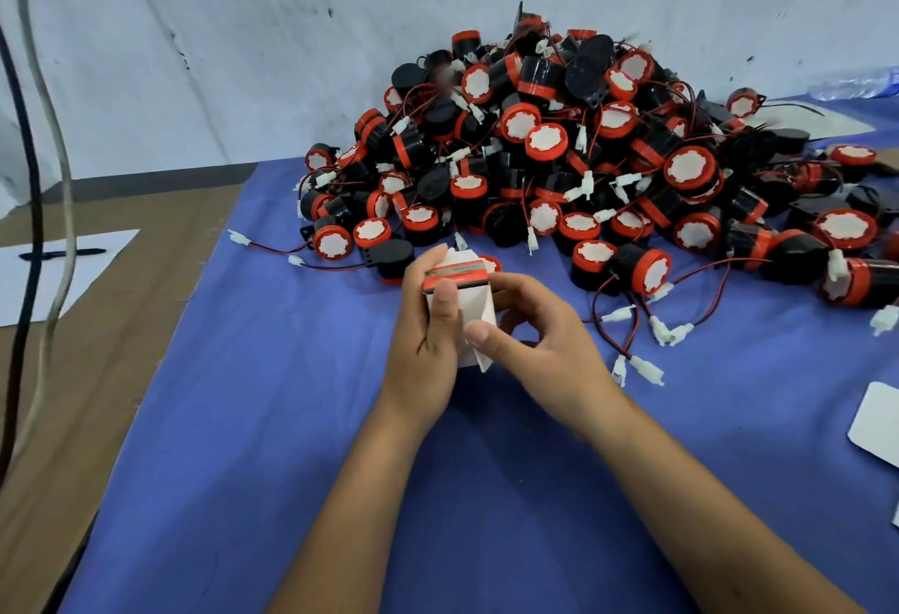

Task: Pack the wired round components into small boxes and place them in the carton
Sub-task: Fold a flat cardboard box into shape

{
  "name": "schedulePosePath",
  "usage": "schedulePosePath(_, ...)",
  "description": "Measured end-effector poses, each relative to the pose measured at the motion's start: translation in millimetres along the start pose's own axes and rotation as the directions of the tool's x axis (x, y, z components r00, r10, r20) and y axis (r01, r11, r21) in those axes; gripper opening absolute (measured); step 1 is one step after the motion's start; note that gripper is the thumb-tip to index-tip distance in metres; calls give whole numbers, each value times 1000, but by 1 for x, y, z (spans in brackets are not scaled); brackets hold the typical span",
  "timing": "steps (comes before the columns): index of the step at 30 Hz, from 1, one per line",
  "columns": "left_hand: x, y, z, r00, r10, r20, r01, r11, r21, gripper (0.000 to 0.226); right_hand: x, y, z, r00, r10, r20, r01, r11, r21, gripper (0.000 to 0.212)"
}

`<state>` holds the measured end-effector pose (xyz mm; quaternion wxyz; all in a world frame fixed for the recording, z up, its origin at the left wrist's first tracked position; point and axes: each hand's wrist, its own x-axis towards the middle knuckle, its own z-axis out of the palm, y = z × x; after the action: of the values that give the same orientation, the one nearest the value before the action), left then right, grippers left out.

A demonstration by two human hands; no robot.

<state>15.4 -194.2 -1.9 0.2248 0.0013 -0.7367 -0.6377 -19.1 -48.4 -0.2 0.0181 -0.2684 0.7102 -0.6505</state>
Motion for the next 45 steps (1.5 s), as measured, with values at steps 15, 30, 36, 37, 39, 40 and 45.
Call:
schedulePosePath(15, -6, -2, 18, 989, 122, 85, -133, 980, 145, 52, 5, 1, -9, 970, 203, -138, -138, 917, 375, 25)
schedulePosePath(30, -9, 3, 22, 983, 180, -30, -172, 969, 179, 43, 6, 3, -16, 984, 167, -68, -113, 864, 490, 29)
schedulePosePath(36, -9, 0, 23, 999, 50, -10, -50, 999, 1, 51, 5, 2, -21, 990, 135, -28, -114, 914, 390, 33)
schedulePosePath(37, -9, 0, 23, 998, 57, -3, -57, 998, -4, 49, 5, 1, -19, 985, 154, -76, -119, 929, 351, 33)
schedulePosePath(39, -9, 1, 25, 996, 88, 12, -88, 996, 26, 44, 4, 1, -13, 968, 180, -178, -119, 944, 308, 34)
schedulePosePath(40, -9, 1, 27, 994, 107, 24, -108, 993, 52, 43, 3, 0, -10, 961, 181, -207, -109, 943, 315, 35)
schedulePosePath(45, -9, -1, 26, 993, 119, -15, -117, 989, 91, 41, 2, -1, -9, 972, 188, -141, -129, 929, 346, 30)
